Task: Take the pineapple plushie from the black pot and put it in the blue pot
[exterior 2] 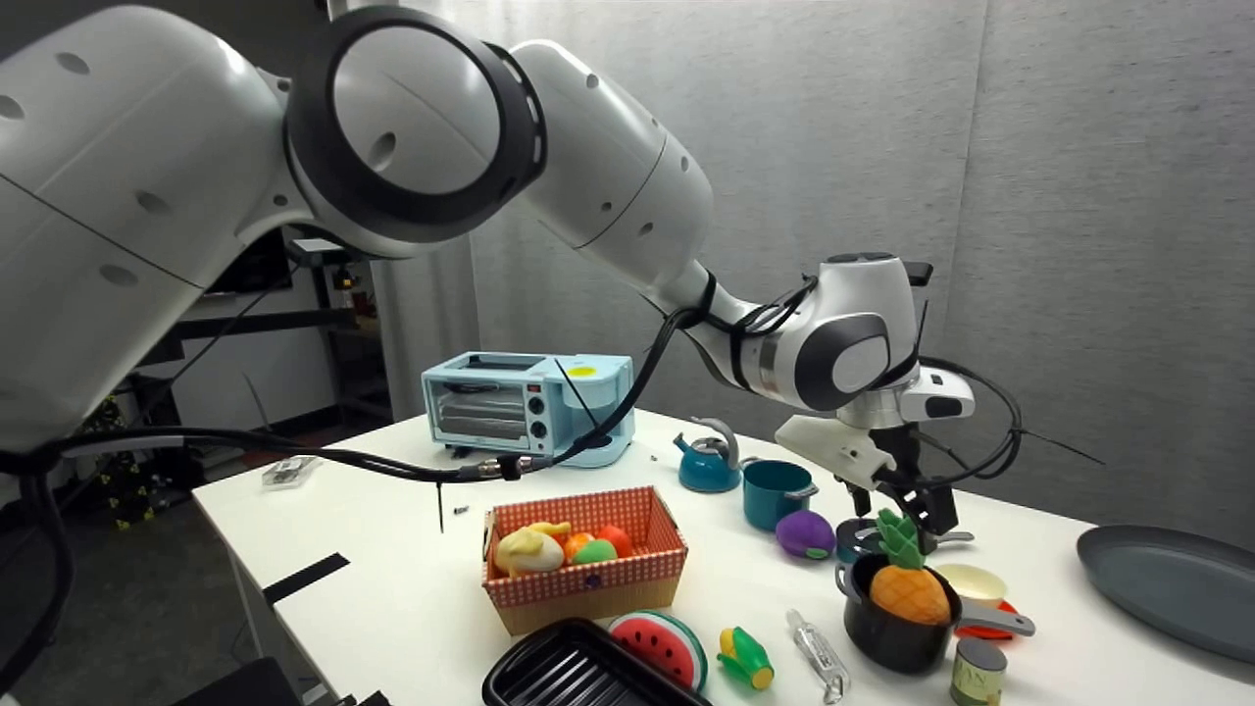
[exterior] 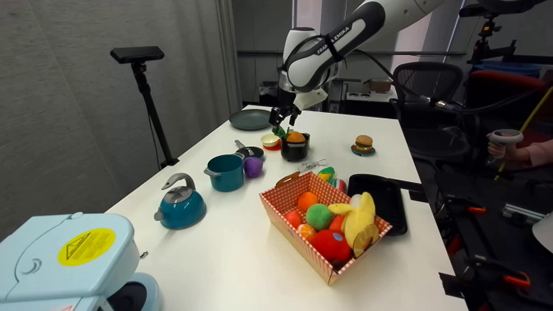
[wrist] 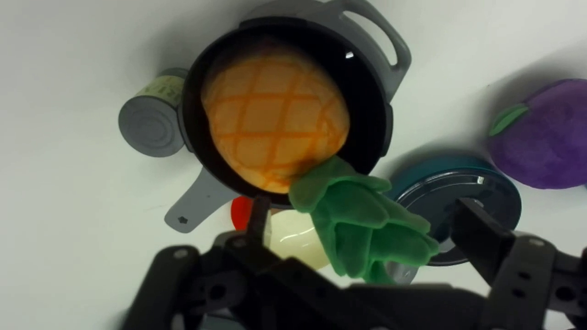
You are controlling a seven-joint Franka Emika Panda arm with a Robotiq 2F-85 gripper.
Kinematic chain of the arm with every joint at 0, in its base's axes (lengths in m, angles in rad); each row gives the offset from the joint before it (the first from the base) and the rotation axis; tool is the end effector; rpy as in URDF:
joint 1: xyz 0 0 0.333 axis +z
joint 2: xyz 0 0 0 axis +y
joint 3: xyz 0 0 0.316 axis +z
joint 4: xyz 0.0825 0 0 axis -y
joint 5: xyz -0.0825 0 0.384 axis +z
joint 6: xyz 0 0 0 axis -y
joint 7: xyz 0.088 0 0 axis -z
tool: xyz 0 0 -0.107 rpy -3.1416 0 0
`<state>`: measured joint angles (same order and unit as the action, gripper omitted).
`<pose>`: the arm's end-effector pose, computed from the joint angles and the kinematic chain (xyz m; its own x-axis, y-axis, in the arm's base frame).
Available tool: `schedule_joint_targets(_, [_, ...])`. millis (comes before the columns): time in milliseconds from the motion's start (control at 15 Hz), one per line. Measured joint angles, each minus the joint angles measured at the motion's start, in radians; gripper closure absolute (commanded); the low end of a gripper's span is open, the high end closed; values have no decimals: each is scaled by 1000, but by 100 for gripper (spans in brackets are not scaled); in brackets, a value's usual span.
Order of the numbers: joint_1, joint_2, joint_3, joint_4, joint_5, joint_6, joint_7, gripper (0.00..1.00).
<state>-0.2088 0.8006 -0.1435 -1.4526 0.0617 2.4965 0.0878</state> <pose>0.7075 -0.2367 0.2374 0.8818 -0.3984 0.2523 -0.4192 -0.9073 0.0327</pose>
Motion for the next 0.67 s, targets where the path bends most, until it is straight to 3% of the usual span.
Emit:
schedule_joint_targets(267, [0,43,2,55,0,0,1,0])
schedule_joint_targets(333, [0,53,2,70,0,-1,1,9])
schedule_joint_targets(400, [0,63,2,84,0,-1,1,26])
schedule_joint_targets(667, [-1,97,1,134,0,-1,2,58])
